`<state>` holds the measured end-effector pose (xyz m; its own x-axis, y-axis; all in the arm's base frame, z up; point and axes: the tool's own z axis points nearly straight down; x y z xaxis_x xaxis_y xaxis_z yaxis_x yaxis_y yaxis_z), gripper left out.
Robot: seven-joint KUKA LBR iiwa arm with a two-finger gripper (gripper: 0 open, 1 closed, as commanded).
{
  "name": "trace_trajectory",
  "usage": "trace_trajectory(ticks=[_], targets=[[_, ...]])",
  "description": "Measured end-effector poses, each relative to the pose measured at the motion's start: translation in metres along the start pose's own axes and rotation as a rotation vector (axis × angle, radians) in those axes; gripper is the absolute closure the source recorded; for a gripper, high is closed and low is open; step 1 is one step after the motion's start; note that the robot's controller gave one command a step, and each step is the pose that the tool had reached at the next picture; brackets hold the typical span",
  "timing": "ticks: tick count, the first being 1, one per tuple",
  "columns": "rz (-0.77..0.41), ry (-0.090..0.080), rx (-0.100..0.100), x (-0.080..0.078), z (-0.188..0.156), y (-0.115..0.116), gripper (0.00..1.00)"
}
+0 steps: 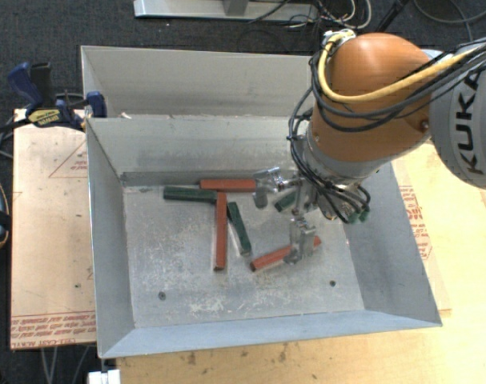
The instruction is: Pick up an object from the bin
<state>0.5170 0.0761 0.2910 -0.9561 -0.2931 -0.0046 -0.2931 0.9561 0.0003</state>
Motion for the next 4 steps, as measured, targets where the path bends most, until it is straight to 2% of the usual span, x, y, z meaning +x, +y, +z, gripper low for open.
trace_trajectory(ticks=[1, 2, 3, 4], targets=[[-0.017, 0.001, 0.001, -0.003, 0.026, 0.014, 0.0], [-0.048, -0.003, 0.0, -0.007, 0.08, 0.015, 0.0], [-0.084, -0.002, 0.0, -0.03, 0.14, 0.01, 0.0], [-0.14, -0.003, 0.0, -0.068, 0.19, 0.005, 0.0]])
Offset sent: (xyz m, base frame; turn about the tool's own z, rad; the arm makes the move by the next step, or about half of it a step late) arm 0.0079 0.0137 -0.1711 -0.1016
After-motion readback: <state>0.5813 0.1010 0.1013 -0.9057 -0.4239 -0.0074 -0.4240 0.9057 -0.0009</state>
